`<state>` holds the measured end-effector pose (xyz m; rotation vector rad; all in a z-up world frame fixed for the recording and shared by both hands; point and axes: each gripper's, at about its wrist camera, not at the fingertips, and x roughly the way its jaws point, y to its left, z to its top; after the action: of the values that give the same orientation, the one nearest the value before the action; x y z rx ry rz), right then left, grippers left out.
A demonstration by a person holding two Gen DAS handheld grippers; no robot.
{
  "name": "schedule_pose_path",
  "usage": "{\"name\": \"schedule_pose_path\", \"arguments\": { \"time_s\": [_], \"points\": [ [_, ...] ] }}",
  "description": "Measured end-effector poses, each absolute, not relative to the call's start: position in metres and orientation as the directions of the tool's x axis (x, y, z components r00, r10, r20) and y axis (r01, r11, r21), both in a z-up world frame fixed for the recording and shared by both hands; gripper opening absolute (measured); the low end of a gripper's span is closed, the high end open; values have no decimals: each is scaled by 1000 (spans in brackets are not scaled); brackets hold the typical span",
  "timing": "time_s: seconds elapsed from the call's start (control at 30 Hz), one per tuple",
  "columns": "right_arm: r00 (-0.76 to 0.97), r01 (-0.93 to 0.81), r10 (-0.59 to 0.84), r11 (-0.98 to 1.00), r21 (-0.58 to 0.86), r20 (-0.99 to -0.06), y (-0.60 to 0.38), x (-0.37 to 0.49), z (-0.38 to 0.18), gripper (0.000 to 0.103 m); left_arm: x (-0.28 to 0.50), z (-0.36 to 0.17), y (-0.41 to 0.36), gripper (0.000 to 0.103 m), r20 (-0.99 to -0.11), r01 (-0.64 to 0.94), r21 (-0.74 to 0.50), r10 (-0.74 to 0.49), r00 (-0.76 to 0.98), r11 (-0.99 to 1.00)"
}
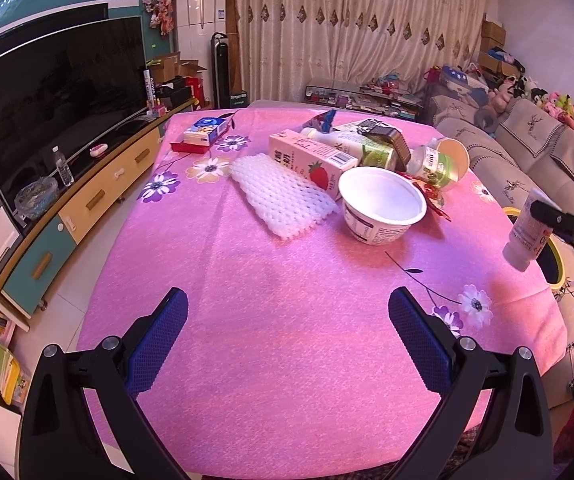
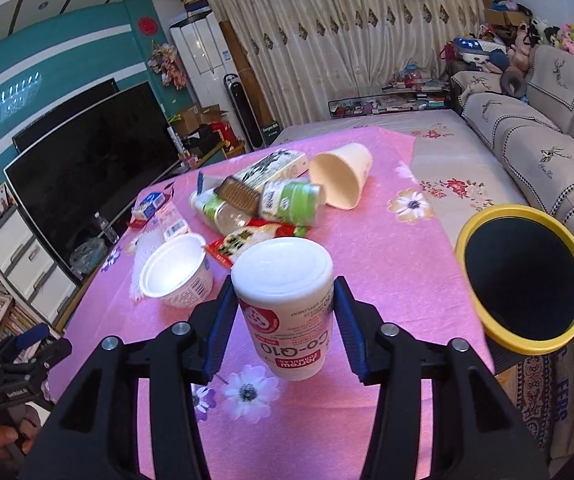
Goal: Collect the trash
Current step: 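Carry the bottle over the yellow bin and open the right gripper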
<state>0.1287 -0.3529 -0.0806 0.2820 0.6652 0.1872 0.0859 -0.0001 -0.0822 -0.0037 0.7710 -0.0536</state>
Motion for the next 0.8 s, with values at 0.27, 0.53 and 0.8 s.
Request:
{"name": "schedule_pose_path", "arguments": {
  "time_s": [0.27, 0.53, 0.8],
  "points": [
    [809, 164, 6, 958, 237, -587, -448, 150, -76, 46, 96, -86, -30, 99, -698, 119, -25, -102, 709, 993],
    [622, 370, -110, 914, 166, -775, -528, 199, -160, 46, 114, -94, -59, 99, -718, 173, -24, -137, 683, 985],
    [499, 422, -119, 898, 121, -859, -545, 204, -227, 46, 134, -93, -91, 99, -714, 236, -12, -173, 678, 972]
  ]
}}
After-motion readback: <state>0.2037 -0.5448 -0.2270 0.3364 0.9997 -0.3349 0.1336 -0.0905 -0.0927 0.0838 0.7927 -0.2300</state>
